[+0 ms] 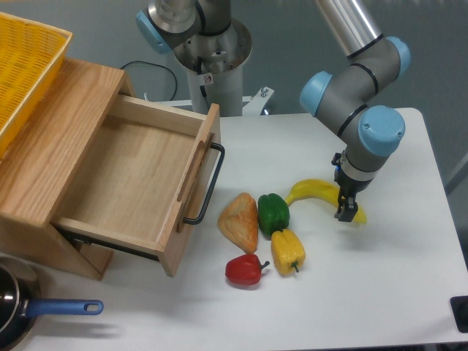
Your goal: Pick up the banana
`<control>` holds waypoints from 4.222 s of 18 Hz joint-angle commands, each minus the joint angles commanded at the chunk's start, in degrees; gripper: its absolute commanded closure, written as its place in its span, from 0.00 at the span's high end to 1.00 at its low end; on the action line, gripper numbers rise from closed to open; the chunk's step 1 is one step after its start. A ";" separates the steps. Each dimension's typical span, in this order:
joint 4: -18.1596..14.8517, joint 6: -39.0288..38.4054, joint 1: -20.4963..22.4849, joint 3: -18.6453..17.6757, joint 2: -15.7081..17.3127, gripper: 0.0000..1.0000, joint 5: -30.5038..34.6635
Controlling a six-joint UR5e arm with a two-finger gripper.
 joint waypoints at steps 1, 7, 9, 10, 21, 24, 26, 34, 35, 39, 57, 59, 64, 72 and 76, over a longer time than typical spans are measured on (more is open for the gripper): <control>0.00 0.53 0.00 -0.09 0.00 1.00 0.09; 0.61 1.50 -0.09 -0.35 -1.05 1.00 0.18; 0.88 1.50 -0.09 -0.53 -1.32 1.00 0.18; 0.88 1.50 0.00 -0.53 -1.41 1.00 0.26; 0.88 1.85 0.44 -0.88 -2.28 0.93 0.18; 0.79 1.85 0.44 -0.79 -2.29 0.74 0.26; 0.70 1.85 0.44 -0.70 -2.29 0.65 0.26; 0.53 2.20 0.88 -0.18 -2.37 0.43 0.35; 0.44 2.20 0.88 -0.09 -2.37 0.39 0.35; 0.44 2.03 0.88 0.26 -2.37 0.32 0.44; -13.26 -9.74 -0.96 13.45 1.57 0.31 -2.55; -13.88 -13.51 -2.02 13.54 3.24 0.31 -2.55; -17.04 -19.24 -3.69 13.62 6.59 0.28 -2.55; -20.74 -23.63 -5.10 13.54 9.49 0.28 -2.20; -20.92 -25.39 -6.06 13.10 10.46 0.28 -2.11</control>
